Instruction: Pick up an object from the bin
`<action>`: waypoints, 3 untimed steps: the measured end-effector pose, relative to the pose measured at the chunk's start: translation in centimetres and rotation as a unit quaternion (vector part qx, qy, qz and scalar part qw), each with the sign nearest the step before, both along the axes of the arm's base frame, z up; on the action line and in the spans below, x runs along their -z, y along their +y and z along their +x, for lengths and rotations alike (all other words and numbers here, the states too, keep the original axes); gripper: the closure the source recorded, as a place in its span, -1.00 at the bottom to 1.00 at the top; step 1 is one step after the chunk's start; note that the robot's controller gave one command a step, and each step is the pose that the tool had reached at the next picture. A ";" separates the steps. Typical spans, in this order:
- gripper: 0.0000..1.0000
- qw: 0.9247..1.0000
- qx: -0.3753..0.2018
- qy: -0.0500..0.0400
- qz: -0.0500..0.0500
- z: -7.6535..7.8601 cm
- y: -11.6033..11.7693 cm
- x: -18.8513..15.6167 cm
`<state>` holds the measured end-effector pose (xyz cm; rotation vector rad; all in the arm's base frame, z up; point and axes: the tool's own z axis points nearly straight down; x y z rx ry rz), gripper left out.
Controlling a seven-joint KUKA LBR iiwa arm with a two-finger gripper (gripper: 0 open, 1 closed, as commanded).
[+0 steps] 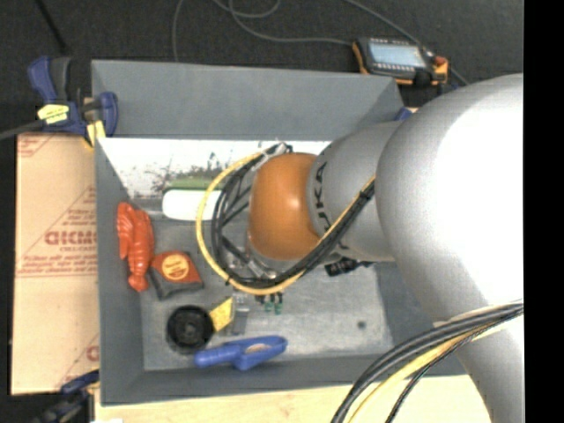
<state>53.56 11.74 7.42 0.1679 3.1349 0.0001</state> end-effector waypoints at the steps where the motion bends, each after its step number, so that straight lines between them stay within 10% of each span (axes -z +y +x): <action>1: 1.00 0.999 -0.043 -0.010 0.000 -3.9 -2.7 0.0; 3: 1.00 0.999 -0.045 0.004 0.000 -4.8 -3.1 -4.5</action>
Offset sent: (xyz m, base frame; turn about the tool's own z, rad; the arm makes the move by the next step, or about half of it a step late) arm 0.0000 0.0000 0.0000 0.0000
